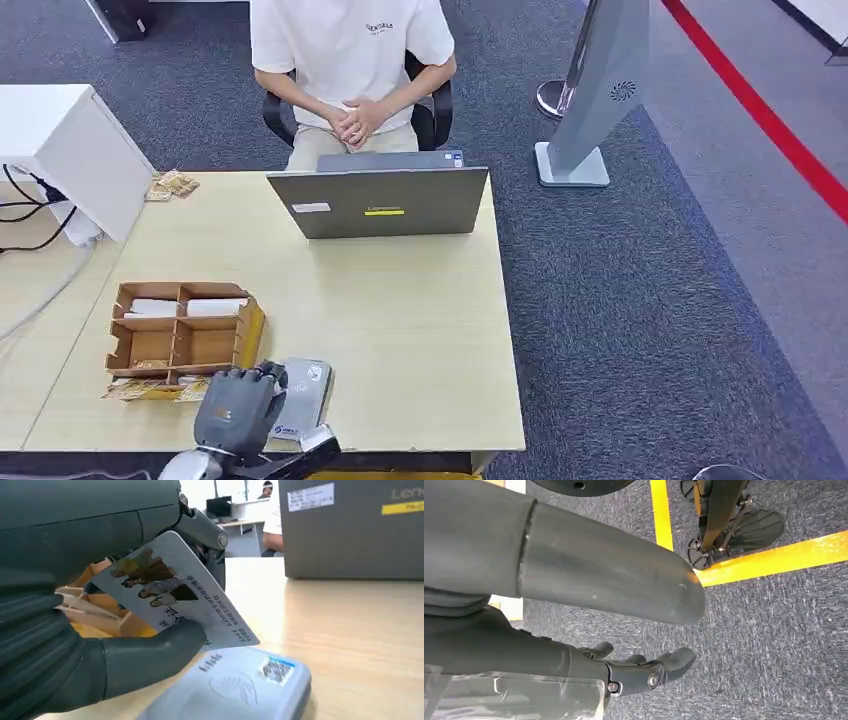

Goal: Pass the card to the sensor for recognition and then transmit it.

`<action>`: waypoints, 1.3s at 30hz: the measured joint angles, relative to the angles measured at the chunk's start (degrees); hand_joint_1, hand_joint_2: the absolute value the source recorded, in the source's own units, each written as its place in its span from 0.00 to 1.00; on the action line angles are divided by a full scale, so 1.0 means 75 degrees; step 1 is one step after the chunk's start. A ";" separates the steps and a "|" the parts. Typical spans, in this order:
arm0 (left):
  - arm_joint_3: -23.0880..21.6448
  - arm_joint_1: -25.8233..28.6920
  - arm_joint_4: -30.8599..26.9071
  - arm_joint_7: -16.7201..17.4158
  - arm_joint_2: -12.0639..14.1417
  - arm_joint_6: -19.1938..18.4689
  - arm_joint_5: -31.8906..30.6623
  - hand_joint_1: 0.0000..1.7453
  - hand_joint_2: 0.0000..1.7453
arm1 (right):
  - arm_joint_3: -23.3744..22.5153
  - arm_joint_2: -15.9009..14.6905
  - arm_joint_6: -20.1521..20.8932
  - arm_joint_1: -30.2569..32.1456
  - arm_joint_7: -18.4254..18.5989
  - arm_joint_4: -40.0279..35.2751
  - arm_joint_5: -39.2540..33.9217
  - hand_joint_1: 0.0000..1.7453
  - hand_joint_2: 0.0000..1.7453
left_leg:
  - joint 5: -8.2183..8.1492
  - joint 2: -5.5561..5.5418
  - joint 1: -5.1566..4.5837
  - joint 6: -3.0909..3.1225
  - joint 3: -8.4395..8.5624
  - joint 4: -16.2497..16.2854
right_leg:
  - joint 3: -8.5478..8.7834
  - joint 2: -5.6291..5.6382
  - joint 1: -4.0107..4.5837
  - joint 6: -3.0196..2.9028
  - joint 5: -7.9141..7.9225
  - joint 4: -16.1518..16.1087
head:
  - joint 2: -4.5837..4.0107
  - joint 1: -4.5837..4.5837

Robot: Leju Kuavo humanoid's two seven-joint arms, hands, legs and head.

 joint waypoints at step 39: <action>0.1105 -0.0540 -0.0390 0.0117 0.0219 0.1070 0.0073 1.00 1.00 | 0.0000 0.0000 0.0000 0.0006 0.0061 0.0000 0.0341 0.00 0.00 | 0.0001 -0.0002 0.0001 -0.0001 0.0000 -0.0001 | 0.0002 -0.0005 0.0001 0.0000 0.0000 0.0001 | 0.0000 0.0003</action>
